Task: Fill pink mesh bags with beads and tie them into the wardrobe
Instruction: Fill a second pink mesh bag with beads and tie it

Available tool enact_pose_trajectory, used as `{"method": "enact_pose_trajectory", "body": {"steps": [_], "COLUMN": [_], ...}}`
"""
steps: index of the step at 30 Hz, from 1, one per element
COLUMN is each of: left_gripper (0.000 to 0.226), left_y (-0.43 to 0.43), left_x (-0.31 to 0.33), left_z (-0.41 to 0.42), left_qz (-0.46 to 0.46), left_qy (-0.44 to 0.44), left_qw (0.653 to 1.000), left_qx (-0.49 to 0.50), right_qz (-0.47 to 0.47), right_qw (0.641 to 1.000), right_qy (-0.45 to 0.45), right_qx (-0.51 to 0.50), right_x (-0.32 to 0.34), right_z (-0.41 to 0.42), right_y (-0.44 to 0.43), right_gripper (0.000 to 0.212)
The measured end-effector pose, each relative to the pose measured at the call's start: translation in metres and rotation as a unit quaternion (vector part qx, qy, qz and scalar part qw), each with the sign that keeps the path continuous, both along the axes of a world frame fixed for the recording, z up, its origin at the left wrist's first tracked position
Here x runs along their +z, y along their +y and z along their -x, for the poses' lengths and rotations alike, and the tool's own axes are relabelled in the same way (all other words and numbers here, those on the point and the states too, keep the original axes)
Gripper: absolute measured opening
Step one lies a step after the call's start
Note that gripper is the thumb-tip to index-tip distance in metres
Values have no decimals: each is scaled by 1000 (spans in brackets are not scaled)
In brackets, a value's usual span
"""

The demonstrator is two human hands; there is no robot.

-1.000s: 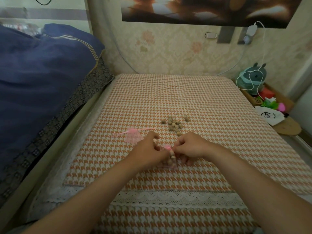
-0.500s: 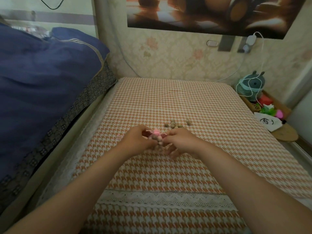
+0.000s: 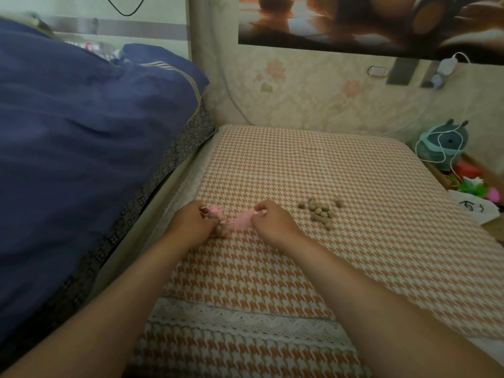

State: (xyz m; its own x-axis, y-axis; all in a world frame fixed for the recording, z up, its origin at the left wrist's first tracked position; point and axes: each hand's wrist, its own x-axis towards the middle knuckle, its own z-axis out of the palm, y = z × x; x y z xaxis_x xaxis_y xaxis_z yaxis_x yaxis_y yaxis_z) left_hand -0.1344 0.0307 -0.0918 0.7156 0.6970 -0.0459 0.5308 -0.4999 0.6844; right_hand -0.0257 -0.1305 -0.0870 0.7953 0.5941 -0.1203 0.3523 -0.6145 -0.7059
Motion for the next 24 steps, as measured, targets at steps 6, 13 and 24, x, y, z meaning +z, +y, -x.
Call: {"method": "enact_pose_trajectory", "body": {"steps": [6,13,24], "left_gripper": [50,44,31], "left_y": [-5,-40,-92], "left_x": [2,22,24], "left_z": [-5,-18,-49], "left_qz": [-85,-231,-11], "left_qy": [7,-57,-88], "left_qw": [996,968,967], "left_qx": [-15,-84,-238], "right_qz": [-49,-125,-206], "right_qw": [998,986,973], "right_qy": [21,80,94], "right_qx": [-43,-76,-37], "right_x": [2,10,34], "right_z": [2,-10,-19], "right_y": [7,-19,-89], "right_gripper": [38,20,12]}}
